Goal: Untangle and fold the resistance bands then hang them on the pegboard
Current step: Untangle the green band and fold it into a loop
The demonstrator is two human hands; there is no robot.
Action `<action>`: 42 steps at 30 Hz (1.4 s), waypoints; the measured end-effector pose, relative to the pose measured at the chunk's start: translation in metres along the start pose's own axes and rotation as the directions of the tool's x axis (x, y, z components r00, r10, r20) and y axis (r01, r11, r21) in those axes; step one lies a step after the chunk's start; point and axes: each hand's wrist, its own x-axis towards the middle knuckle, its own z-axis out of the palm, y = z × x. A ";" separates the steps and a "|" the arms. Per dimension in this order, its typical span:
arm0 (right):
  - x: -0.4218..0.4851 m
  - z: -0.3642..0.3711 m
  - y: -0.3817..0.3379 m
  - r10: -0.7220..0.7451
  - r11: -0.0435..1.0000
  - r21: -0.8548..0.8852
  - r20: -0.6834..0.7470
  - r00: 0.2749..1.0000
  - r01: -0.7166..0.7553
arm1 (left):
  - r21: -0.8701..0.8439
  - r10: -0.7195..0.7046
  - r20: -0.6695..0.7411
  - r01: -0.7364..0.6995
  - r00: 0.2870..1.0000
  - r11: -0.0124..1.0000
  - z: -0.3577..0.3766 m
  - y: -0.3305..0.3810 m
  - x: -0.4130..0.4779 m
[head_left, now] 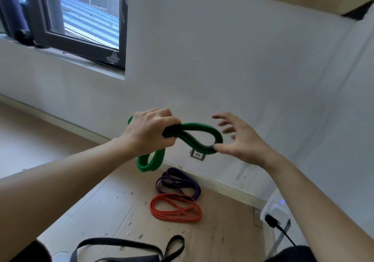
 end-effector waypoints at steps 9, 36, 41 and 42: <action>-0.003 0.069 -0.015 -0.253 0.752 -0.590 0.156 0.955 0.295 | -0.048 0.035 0.279 -0.023 0.960 0.999 -0.004 0.017 -0.012; 0.009 0.295 0.172 0.203 0.973 0.035 0.353 0.913 -0.230 | 0.057 -0.167 0.735 0.185 0.657 0.981 0.184 -0.077 -0.212; 0.017 0.381 0.202 0.252 0.952 0.076 0.359 0.899 -0.297 | 0.083 -0.188 0.769 0.196 0.611 0.977 0.227 -0.115 -0.254; 0.018 0.396 0.207 0.265 0.947 0.079 0.360 0.895 -0.312 | 0.081 -0.187 0.772 0.199 0.607 0.977 0.234 -0.122 -0.263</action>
